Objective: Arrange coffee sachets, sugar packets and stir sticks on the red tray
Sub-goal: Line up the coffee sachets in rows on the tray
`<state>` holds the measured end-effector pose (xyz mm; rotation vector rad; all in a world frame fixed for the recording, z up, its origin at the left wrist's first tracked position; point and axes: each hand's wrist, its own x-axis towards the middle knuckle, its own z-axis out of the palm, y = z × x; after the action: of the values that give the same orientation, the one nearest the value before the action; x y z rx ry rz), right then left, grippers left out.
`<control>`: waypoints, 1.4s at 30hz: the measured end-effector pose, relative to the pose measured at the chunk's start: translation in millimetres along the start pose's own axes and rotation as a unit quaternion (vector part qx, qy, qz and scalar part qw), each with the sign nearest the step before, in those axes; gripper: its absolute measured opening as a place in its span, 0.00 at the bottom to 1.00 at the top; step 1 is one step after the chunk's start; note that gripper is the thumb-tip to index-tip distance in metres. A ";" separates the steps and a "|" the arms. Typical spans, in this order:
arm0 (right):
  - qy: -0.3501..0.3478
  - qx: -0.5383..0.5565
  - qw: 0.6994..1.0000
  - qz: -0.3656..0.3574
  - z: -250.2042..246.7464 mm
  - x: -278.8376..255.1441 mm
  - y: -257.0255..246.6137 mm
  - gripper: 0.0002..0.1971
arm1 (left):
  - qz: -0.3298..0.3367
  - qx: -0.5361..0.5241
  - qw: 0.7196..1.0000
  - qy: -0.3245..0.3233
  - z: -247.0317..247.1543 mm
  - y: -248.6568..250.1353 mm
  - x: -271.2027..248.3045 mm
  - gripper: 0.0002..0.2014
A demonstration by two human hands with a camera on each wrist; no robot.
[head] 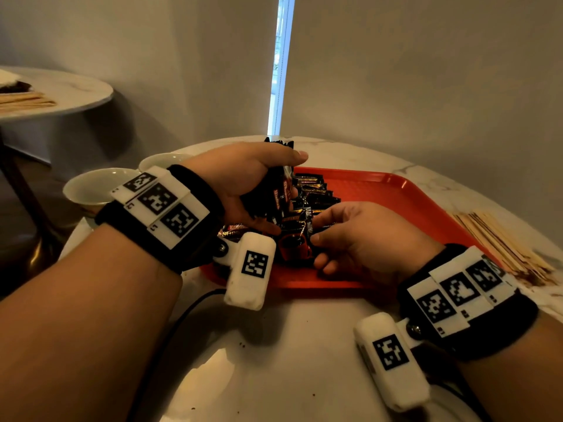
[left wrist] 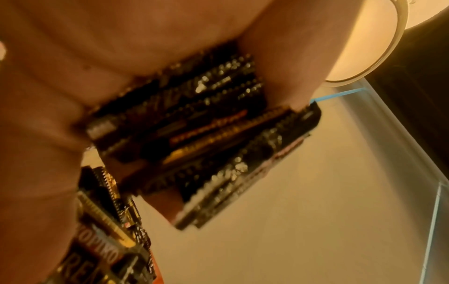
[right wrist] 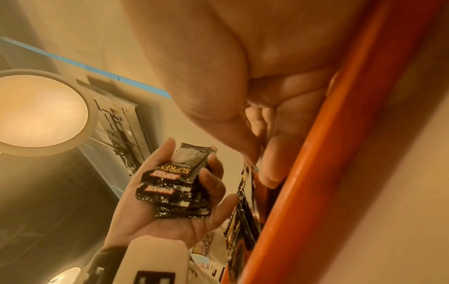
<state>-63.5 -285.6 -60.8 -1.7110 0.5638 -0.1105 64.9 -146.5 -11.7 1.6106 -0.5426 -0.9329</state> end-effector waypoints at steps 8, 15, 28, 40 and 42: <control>0.008 -0.011 1.000 -0.002 -0.9 -2.1 -0.3 0.11 | -0.022 -0.004 0.999 -0.025 6.2 -4.4 2.8 0.14; 0.008 0.002 1.000 0.000 -3.8 -1.9 1.0 0.10 | -0.024 0.009 0.999 -0.022 9.4 -6.6 4.3 0.13; 0.014 0.062 0.997 -0.055 -15.1 -5.7 1.0 0.07 | 0.009 -0.045 0.998 -0.033 9.0 -5.0 3.3 0.14; 0.072 0.002 0.929 -0.364 -26.5 -11.4 -9.2 0.28 | 0.062 -0.184 0.976 -0.097 27.6 -8.2 3.8 0.20; 0.091 -0.043 0.917 -0.386 -26.9 -9.8 -8.5 0.26 | 0.051 -0.171 0.978 -0.111 28.4 -9.3 4.2 0.25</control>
<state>-79.6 -304.7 -44.4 -1.9373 -0.0091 -0.8252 43.2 -164.2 -23.1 1.1678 -0.5765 -1.0708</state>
